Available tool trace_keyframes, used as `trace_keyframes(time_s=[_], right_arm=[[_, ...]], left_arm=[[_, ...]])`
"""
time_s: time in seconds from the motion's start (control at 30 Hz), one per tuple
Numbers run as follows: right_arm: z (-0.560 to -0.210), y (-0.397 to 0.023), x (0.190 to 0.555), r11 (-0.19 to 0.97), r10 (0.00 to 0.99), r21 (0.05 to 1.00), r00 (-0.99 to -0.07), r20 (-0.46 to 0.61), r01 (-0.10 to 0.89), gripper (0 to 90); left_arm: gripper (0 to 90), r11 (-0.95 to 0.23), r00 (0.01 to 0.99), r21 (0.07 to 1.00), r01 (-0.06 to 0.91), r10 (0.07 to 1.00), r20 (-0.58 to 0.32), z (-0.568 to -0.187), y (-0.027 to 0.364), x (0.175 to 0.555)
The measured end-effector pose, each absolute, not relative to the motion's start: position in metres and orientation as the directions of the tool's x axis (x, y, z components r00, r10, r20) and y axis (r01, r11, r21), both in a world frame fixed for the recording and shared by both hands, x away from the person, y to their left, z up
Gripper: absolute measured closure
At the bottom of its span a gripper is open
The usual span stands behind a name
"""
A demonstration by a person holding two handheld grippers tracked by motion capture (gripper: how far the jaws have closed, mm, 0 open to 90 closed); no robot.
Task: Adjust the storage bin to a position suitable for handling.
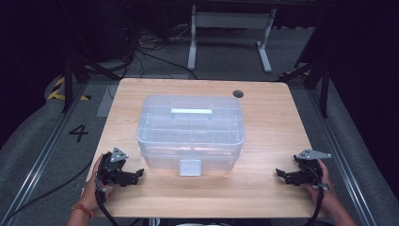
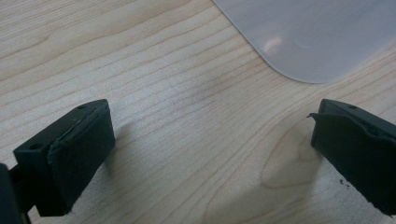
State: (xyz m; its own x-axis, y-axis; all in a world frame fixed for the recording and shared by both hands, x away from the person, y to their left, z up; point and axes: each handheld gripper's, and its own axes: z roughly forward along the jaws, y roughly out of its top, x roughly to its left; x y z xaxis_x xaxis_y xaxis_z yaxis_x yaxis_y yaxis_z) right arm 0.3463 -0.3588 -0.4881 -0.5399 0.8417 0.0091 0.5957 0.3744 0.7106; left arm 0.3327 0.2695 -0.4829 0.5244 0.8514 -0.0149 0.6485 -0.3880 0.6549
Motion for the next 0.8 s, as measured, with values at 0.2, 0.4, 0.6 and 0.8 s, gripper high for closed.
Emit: trace_keyframes(time_s=[0.2, 0.4, 0.6, 0.8], right_arm=[[-0.4882, -0.3593, 0.3464, 0.38, 0.839, 0.71, -0.544, 0.006, 0.593, 0.1], [-0.4881, -0.36, 0.3463, 0.384, 0.836, 0.71, -0.549, 0.004, 0.59, 0.1], [-0.4877, -0.3631, 0.3454, 0.392, 0.829, 0.709, -0.559, 0.004, 0.587, 0.5], [-0.484, -0.3664, 0.3438, 0.392, 0.823, 0.733, -0.567, -0.011, 0.556, 18.7]], left_arm=[[0.3, -0.395, 0.529, 0.657, 0.642, 0.849, -0.007, -0.4828, 0.2704, 0.332], [0.5, -0.422, 0.561, 0.655, 0.627, 0.828, -0.003, -0.4826, 0.2742, 0.3321], [0.5, -0.431, 0.571, 0.649, 0.627, 0.821, -0.006, -0.4821, 0.2751, 0.3326], [0.5, -0.432, 0.575, 0.652, 0.623, 0.818, -0.008, -0.4825, 0.2754, 0.3331]])
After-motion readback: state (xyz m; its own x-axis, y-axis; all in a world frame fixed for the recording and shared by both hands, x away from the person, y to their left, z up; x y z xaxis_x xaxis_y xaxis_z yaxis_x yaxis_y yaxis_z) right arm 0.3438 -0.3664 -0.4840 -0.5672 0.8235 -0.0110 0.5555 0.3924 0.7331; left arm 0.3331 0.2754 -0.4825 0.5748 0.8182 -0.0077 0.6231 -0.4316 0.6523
